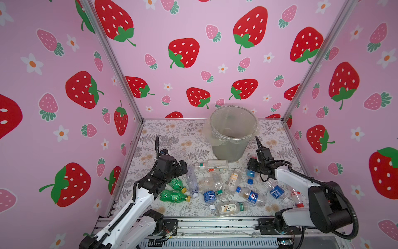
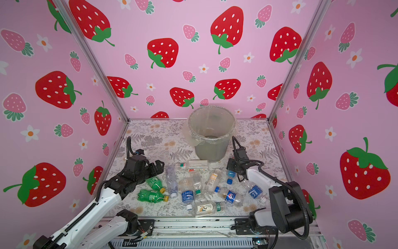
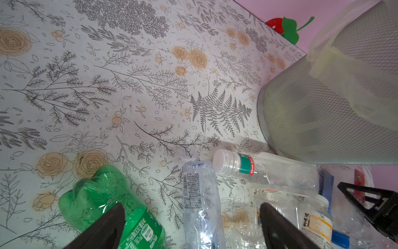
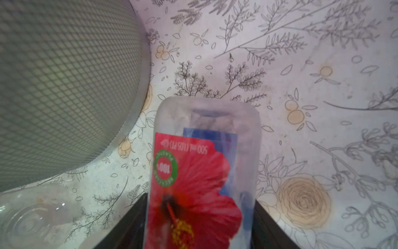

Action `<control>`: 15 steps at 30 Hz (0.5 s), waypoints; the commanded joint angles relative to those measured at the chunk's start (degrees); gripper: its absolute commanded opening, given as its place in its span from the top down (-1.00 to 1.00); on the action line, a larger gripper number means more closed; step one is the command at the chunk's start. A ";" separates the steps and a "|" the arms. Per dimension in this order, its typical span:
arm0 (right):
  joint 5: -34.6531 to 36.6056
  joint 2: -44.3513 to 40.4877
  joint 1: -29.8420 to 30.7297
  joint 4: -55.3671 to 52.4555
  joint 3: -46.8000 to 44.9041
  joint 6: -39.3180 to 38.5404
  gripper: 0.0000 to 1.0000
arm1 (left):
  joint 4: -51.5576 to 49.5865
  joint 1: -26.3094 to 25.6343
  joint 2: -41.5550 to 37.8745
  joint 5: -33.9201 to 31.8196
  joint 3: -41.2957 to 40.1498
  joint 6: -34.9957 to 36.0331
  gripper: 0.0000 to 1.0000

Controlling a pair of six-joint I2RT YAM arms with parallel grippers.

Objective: Throw the plastic bottles in the bin
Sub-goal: Pick up the plastic bottle from the middle-right of the table.

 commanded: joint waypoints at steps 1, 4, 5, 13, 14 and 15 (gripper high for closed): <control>2.35 -1.38 0.10 -0.05 2.76 0.29 -0.22 | -2.13 -0.21 -0.19 -0.71 -0.16 -0.69 -0.98; 2.90 -4.69 -0.92 -1.11 4.04 -0.50 -0.21 | -2.87 -0.21 -0.28 -0.88 0.33 -0.72 -0.98; 3.03 -5.80 -1.16 -1.40 4.18 -0.81 -0.21 | -3.03 -0.21 -0.32 -0.98 0.40 -0.62 -0.98; 7.43 -28.68 -1.41 -0.10 -0.69 -6.51 -0.22 | -5.16 -0.17 -0.03 -1.88 1.77 -0.43 -0.98; 7.64 -32.21 -1.43 0.13 -1.51 -7.17 -0.22 | -5.17 -0.17 0.14 -1.81 1.78 -0.44 -0.98; 7.33 -34.90 -1.39 0.35 -2.23 -7.87 -0.22 | -5.12 -0.21 0.25 -1.88 1.77 -0.43 -0.98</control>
